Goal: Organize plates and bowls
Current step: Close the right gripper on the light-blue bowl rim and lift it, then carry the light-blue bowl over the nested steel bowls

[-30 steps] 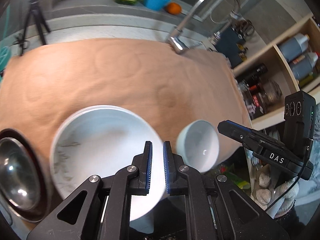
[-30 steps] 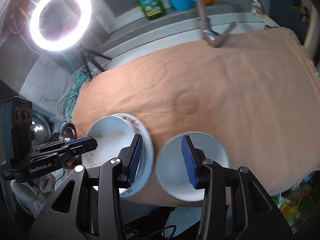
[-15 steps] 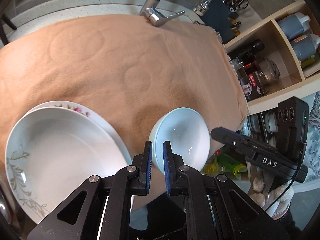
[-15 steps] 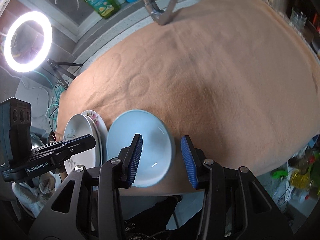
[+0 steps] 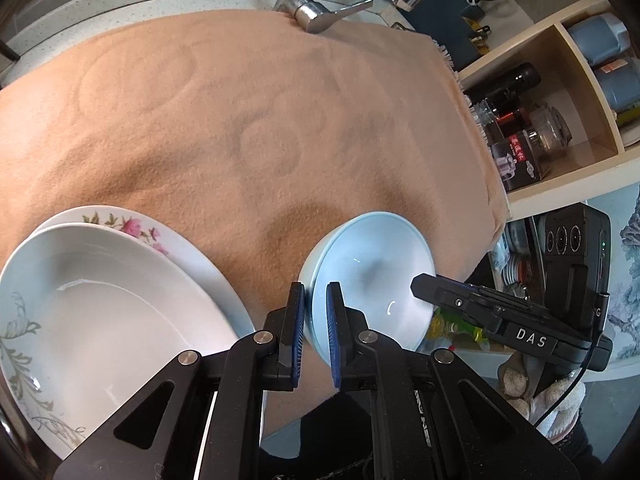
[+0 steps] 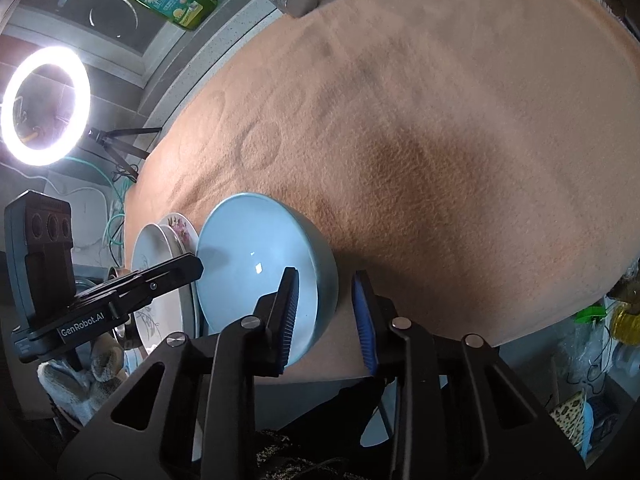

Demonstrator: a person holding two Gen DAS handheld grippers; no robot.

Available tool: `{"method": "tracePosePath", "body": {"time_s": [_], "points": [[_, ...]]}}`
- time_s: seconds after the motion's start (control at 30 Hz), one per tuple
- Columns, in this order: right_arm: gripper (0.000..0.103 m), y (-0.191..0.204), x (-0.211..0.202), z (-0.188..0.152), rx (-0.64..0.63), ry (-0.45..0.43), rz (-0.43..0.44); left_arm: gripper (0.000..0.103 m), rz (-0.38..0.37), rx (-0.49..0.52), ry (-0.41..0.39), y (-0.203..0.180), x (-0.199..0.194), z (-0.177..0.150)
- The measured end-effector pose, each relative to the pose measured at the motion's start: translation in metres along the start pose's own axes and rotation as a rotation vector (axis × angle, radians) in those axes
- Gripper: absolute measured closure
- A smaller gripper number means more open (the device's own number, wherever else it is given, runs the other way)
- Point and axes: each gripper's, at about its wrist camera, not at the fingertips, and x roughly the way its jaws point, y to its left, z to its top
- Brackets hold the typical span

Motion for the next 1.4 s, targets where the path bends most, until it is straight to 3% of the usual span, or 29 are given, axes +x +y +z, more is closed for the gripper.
{"method": "tracePosePath", "body": {"time_s": [0.13, 0.3, 0.7, 1.03, 1.4], "points": [[0.086, 0.000, 0.007, -0.001, -0.001, 0.020, 0.011, 0.094, 0.008, 0.004, 0.007, 0.000, 0.003, 0.000], [0.090, 0.001, 0.009, 0.001, -0.005, 0.017, 0.005, 0.094, 0.009, 0.000, 0.010, 0.000, 0.006, 0.002], [0.090, 0.015, 0.001, 0.005, -0.033, 0.004, 0.010, 0.094, -0.014, -0.027, -0.037, 0.005, -0.018, -0.003], [0.090, 0.068, -0.009, 0.011, -0.145, 0.001, 0.052, 0.094, -0.004, -0.067, -0.150, 0.025, -0.071, -0.016], [0.090, 0.145, 0.005, 0.008, -0.306, 0.046, 0.113, 0.094, 0.024, -0.195, -0.278, 0.074, -0.130, -0.045]]}}
